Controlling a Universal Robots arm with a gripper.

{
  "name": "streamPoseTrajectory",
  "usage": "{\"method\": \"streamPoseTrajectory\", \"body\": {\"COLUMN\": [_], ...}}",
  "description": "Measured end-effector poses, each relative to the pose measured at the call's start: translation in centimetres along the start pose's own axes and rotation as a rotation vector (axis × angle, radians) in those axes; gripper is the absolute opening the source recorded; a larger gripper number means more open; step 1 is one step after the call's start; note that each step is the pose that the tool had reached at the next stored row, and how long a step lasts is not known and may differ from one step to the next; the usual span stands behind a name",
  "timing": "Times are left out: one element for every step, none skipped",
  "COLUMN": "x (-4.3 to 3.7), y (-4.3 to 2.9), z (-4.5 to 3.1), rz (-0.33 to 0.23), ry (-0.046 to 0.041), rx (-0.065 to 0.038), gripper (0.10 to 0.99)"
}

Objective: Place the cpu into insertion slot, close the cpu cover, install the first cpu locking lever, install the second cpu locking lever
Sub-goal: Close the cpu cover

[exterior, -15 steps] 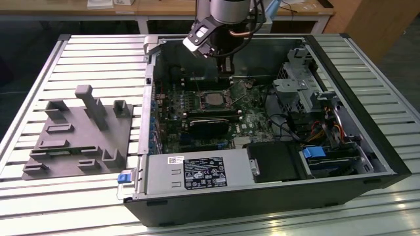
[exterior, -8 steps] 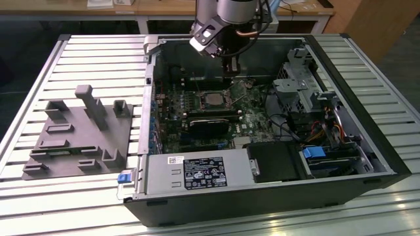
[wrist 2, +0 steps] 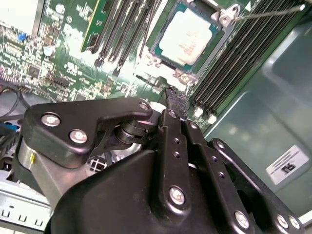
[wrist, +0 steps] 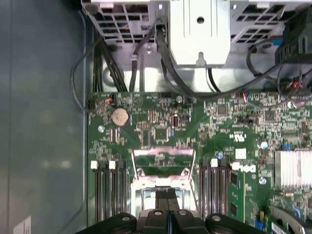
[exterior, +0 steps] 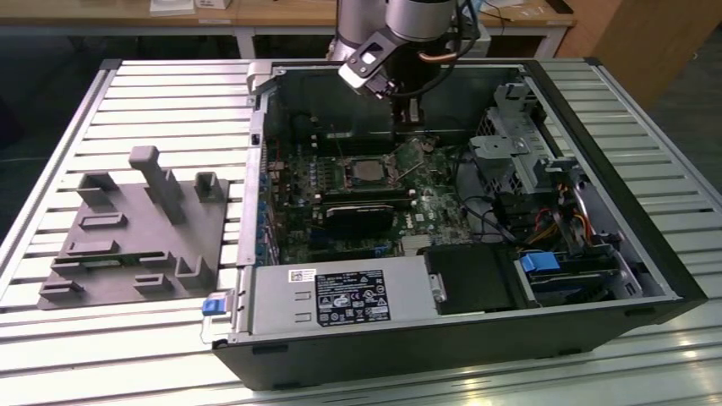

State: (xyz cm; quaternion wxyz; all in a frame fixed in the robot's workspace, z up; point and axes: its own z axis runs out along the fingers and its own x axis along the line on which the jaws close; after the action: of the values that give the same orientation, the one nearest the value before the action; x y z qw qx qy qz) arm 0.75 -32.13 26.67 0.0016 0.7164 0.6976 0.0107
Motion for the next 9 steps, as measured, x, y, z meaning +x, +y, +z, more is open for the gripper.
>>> {"method": "streamPoseTrajectory", "body": {"x": [0.01,0.02,0.02,0.02,0.03,0.03,0.04,0.04,0.05], "y": [0.24,0.45,0.65,0.85,1.07,1.30,1.54,1.77,2.03], "z": [0.01,0.02,0.02,0.02,0.02,0.03,0.03,0.04,0.04], "rz": [0.000,0.000,0.000,0.000,0.000,0.000,0.000,0.000,0.000], "ry": [0.0000,0.0002,0.0002,0.0002,0.0001,0.0002,0.0002,0.0002,0.0001], "rx": [0.000,0.000,0.000,0.001,0.001,0.001,0.001,0.001,0.002], "gripper": [0.102,0.102,0.102,0.102,0.102,0.102,0.102,0.102,0.102]}}
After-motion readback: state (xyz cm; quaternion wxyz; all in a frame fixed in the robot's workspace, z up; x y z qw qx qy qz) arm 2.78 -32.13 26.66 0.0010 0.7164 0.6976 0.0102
